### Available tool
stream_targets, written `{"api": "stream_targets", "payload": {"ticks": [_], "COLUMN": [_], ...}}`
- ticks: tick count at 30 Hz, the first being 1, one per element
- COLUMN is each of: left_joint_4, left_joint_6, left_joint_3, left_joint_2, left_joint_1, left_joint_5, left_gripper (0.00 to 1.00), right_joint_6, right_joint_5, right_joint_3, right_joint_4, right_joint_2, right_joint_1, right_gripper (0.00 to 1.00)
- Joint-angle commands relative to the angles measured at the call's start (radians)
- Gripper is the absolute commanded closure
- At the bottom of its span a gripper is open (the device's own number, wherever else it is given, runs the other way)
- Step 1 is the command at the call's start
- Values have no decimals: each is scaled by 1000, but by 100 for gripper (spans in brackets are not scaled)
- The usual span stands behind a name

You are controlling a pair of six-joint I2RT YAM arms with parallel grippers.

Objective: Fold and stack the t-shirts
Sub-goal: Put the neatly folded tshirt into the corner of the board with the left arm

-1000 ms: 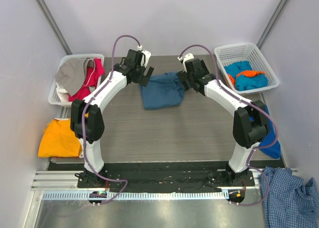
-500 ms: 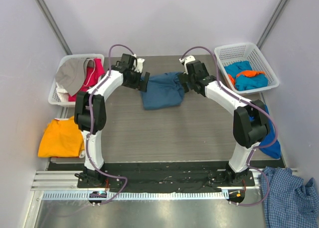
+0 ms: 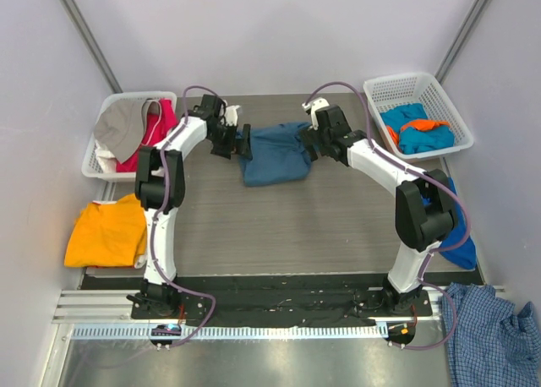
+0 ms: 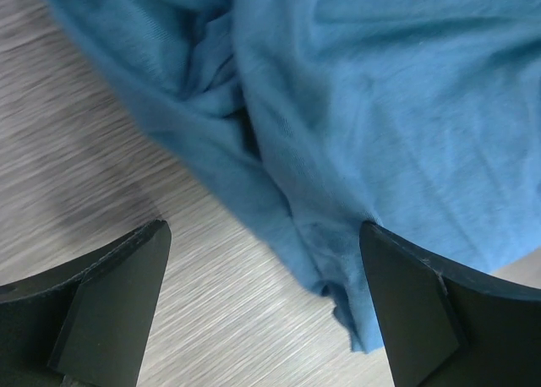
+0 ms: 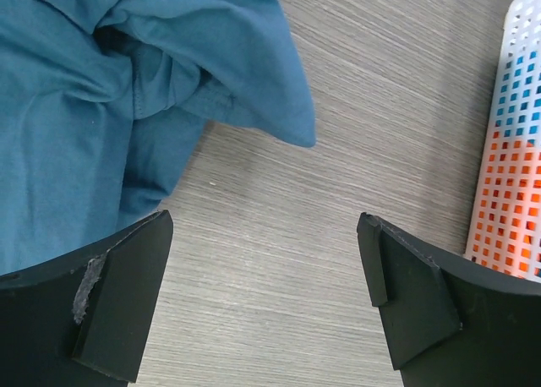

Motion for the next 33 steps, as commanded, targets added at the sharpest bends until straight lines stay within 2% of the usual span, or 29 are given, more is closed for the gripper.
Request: {"api": "stream_targets", "payload": {"ticks": [1, 7, 14, 20, 33], "left_joint_4": [-31, -41, 4, 8, 13], "left_joint_6": [-27, -27, 27, 47, -5], "left_joint_3": [64, 65, -84, -136, -69], "left_joint_2": [41, 67, -32, -51, 52], "left_joint_1": [-1, -2, 7, 16, -4], "left_joint_5": [115, 156, 121, 135, 192], "left_gripper": [0, 0, 0, 0, 1], "right_joint_6": [18, 12, 4, 7, 8], "right_joint_5": [-27, -25, -27, -39, -42], "right_joint_3": [4, 5, -12, -12, -6], "right_joint_4": [38, 38, 38, 37, 35], "right_joint_2": [-57, -41, -43, -40, -35], "right_joint_1": [-2, -2, -2, -1, -2], "right_gripper": [1, 1, 1, 1, 2]}}
